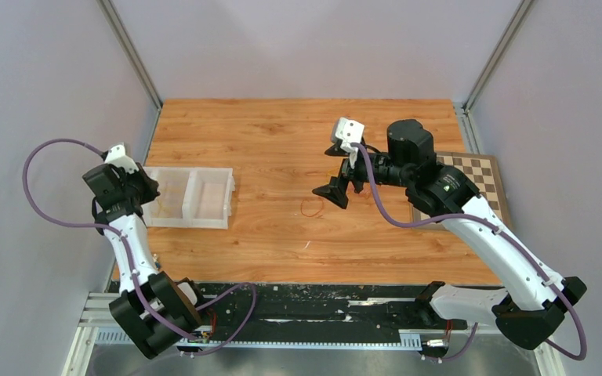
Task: Untangle the cables
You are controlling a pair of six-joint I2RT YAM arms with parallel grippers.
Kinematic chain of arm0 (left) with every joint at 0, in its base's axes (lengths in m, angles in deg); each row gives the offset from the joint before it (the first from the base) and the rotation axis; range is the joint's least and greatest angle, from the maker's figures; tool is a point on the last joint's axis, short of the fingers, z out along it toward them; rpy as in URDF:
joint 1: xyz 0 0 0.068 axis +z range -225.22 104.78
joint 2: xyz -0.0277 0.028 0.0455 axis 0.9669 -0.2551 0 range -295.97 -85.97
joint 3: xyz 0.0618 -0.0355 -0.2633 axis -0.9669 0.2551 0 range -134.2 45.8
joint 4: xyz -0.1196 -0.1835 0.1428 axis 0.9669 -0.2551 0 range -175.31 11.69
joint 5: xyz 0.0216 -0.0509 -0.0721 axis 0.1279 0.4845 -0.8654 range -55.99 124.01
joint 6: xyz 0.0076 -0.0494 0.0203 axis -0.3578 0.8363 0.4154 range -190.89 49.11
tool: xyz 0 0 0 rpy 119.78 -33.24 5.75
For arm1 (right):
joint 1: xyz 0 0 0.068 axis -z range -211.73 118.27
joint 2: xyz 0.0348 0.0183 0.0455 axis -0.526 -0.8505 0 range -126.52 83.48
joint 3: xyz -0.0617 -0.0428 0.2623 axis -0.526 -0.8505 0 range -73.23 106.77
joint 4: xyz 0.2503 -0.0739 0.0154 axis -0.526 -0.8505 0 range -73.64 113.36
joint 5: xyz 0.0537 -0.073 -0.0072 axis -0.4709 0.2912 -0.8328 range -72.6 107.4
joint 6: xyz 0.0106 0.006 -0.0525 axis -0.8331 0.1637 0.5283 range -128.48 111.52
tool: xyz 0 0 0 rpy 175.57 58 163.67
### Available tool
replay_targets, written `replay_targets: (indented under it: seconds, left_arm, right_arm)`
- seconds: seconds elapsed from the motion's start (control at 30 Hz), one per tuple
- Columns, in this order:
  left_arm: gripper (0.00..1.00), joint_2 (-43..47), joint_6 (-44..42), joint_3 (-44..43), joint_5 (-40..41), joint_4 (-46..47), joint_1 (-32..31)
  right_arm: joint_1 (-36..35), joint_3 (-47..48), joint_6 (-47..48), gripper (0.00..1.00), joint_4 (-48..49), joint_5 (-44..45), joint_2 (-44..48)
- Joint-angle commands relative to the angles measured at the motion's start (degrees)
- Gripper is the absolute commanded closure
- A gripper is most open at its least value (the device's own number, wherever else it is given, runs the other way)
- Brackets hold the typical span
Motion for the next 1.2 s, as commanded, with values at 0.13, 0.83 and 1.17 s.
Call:
replay_targets:
  seconds: [0.13,0.83,1.17]
  left_arm:
    - [1.00,-7.20,1.66,0.18,14.04,5.97,0.46]
    - [0.66,-16.09,1.41,-2.84,11.94,8.27,-9.38]
    - [0.03,-5.06,-4.56,-10.86,9.48,-0.99,-10.74]
  right_arm:
    - [0.15,1.93,0.29,0.00,-3.00,2.27,0.39]
    - [1.69,1.28,-0.35,0.00,-4.68,4.02,-0.55]
    - [6.46,0.39,-2.08,0.00,-6.25,2.86,0.51]
